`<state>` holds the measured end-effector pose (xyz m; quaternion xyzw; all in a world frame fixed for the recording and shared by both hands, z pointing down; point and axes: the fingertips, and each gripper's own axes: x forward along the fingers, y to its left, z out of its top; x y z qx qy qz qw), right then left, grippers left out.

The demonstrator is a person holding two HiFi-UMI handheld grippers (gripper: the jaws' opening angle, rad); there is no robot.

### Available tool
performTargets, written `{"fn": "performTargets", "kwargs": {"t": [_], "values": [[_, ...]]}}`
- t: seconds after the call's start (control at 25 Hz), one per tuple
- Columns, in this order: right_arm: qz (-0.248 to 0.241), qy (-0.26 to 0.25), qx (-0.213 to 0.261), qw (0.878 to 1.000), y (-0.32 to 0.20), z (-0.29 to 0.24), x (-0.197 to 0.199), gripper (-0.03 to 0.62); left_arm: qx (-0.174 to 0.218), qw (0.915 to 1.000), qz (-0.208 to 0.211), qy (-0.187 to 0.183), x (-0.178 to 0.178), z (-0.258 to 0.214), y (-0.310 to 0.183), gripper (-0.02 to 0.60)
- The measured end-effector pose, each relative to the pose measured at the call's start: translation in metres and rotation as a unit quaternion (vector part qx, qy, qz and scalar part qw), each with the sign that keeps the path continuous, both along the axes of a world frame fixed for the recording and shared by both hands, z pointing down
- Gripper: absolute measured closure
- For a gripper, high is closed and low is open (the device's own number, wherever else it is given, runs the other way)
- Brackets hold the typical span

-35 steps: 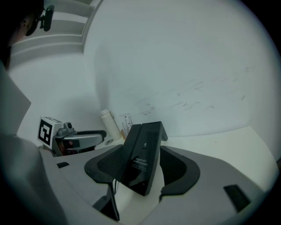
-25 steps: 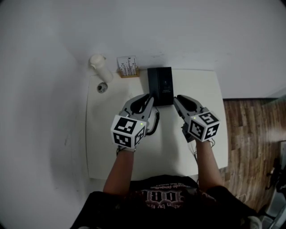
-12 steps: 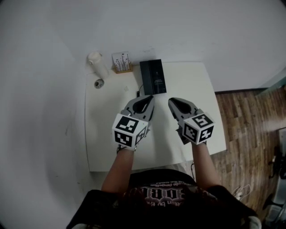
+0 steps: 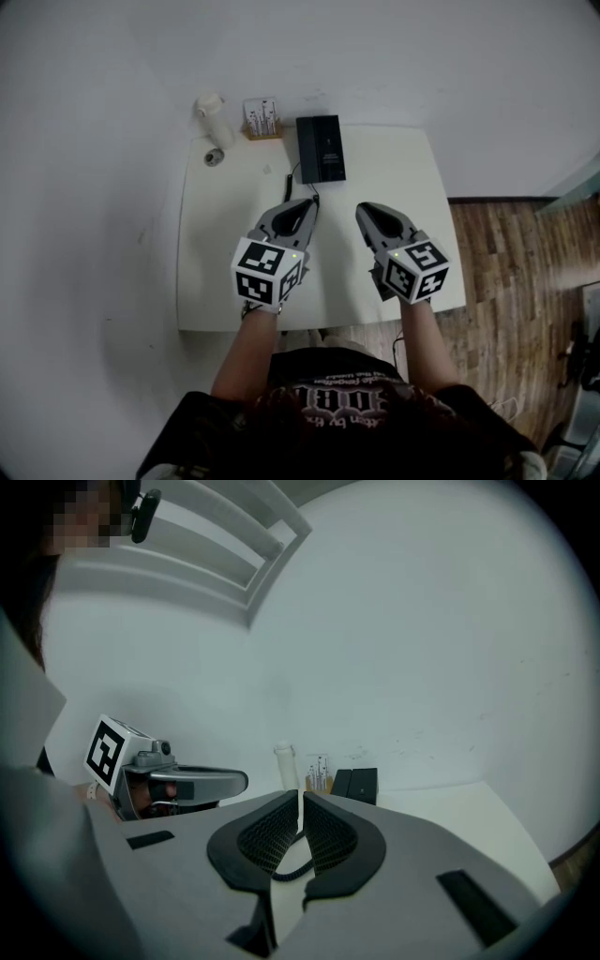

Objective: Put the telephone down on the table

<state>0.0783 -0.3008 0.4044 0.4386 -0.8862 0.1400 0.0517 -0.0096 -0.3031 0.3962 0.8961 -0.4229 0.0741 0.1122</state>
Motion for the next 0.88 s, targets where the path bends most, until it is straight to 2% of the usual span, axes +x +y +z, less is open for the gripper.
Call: {"fn": "performTargets", "kwargs": {"t": [0.4,0.88], "values": [[-0.007,-0.007,0.031,0.999,0.057,-0.017,0.018,0.557,0.001,0.9990,-0.045,-0.005,0.005,-0.005,0.064,0.578],[-0.006,-0.003,0.056,0.998,0.112,-0.026,0.045,0.560,0.014,0.9981,-0.061,0.002,0.025,-0.009,0.124,0.578]]}}
